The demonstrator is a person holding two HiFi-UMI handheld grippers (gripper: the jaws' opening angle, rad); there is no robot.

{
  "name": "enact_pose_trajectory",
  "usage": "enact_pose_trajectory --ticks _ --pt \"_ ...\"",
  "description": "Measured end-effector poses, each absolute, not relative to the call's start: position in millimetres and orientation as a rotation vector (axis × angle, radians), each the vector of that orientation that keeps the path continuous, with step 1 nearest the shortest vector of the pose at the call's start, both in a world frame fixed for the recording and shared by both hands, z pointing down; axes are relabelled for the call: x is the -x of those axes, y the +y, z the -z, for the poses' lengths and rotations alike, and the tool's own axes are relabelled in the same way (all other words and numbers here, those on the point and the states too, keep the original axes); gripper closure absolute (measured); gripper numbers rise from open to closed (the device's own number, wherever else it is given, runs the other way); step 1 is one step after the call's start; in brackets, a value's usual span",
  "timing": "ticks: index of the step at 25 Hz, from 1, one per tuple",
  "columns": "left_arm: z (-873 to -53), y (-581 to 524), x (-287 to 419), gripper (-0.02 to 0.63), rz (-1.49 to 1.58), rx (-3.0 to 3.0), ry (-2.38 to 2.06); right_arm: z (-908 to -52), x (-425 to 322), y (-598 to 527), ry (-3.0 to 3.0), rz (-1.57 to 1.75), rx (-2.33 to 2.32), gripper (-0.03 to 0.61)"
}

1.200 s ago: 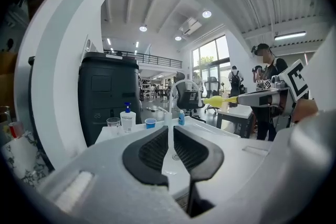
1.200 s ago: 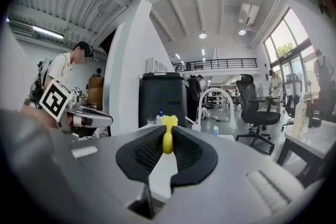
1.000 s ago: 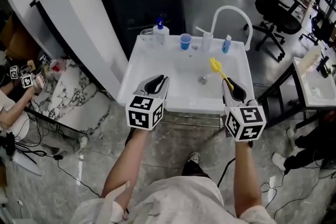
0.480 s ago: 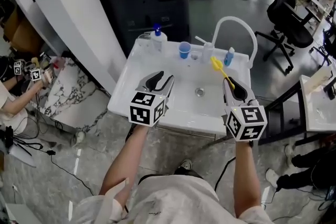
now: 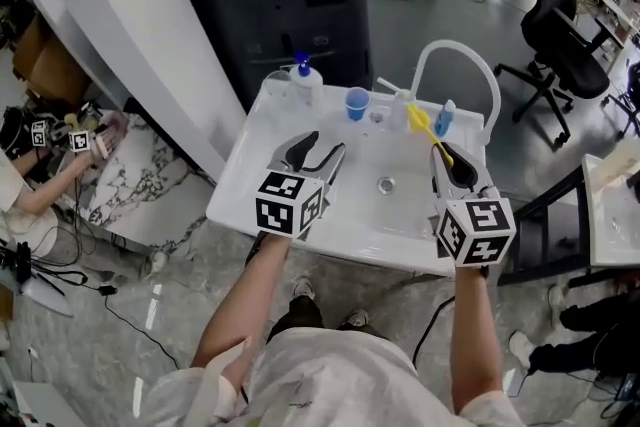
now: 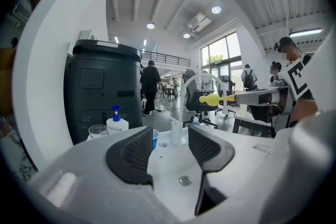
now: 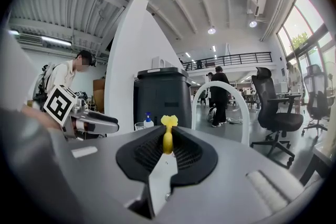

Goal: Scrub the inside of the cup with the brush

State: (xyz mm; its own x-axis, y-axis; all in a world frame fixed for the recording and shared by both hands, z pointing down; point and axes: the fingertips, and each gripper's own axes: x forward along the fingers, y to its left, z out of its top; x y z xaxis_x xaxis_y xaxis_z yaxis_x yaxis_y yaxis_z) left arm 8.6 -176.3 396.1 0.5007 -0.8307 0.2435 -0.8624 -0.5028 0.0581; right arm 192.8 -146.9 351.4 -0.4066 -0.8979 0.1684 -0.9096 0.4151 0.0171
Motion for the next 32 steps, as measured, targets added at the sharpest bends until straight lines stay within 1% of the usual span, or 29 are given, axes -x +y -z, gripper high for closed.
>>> enact_pose_trajectory --ticks 13,18,27,32 --pt "-407.0 -246.9 -2.3 0.350 -0.254 -2.654 -1.338 -354.3 -166.8 -202.0 -2.456 -0.099 -1.693 0.543" --pt "-417.5 -279.7 -8.0 0.341 -0.270 -2.705 -1.236 -355.8 -161.1 -227.9 -2.410 -0.096 -1.756 0.543" --pt "-429.4 -331.4 -15.7 0.295 -0.252 -2.762 -1.083 -359.5 -143.7 -272.3 -2.355 -0.108 -1.816 0.543" --pt "-440.4 -346.2 -20.1 0.285 -0.254 -2.777 -1.024 -363.7 -138.3 -285.5 -2.334 -0.110 -1.829 0.543"
